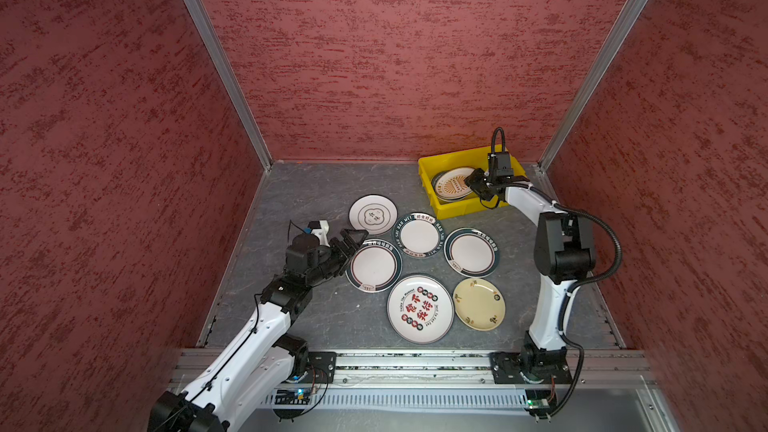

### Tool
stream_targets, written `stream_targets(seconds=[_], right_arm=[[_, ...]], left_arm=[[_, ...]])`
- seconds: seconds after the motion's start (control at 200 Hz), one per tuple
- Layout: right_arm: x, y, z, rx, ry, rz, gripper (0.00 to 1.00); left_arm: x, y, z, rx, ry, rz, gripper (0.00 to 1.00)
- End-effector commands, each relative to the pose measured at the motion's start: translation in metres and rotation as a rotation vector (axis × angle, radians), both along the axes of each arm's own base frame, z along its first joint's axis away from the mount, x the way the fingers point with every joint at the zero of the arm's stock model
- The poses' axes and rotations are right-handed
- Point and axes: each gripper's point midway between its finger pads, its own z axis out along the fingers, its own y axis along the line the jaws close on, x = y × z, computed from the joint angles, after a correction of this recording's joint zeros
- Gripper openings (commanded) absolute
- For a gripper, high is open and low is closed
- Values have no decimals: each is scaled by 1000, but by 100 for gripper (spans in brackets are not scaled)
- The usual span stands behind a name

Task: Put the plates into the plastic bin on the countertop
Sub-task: 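Lower the sunburst plate flat into the bin and open the right gripper, then move the right gripper back over the plates while the left reaches the red-rimmed plate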

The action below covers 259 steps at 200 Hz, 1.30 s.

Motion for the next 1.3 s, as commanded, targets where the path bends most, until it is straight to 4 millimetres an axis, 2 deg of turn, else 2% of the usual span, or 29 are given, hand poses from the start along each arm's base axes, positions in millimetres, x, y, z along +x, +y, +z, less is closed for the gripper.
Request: stream_targets(seconds=[0.0, 0.085, 0.346, 0.586, 0.691, 0.777, 0.807, 0.982, 1.112, 1.293], right_arm=[[5, 1, 12, -39, -25, 36, 64], [7, 7, 12, -35, -22, 73, 70], [11, 16, 3, -131, 24, 124, 73], [18, 27, -8, -127, 62, 159, 76], [20, 30, -7, -155, 62, 178, 85], [21, 30, -5, -175, 63, 184, 98], [20, 31, -4, -185, 63, 192, 99], [18, 16, 10, -282, 50, 167, 99], [17, -1, 34, -384, -8, 127, 99], [17, -8, 59, -437, -50, 123, 99]], left_arm=[[4, 2, 1, -2, -8, 16, 100], [5, 2, -1, -3, -3, 15, 99], [6, -1, -3, -17, 6, 10, 99], [5, 2, -1, -13, 2, 18, 99], [5, 4, -1, -11, 1, 20, 99], [6, 5, -2, -9, 2, 22, 99], [6, 5, -2, -10, 1, 23, 99], [7, 5, -1, -15, 1, 17, 99], [6, 7, -2, -14, 9, 22, 99], [6, 9, -3, -12, 14, 30, 99]])
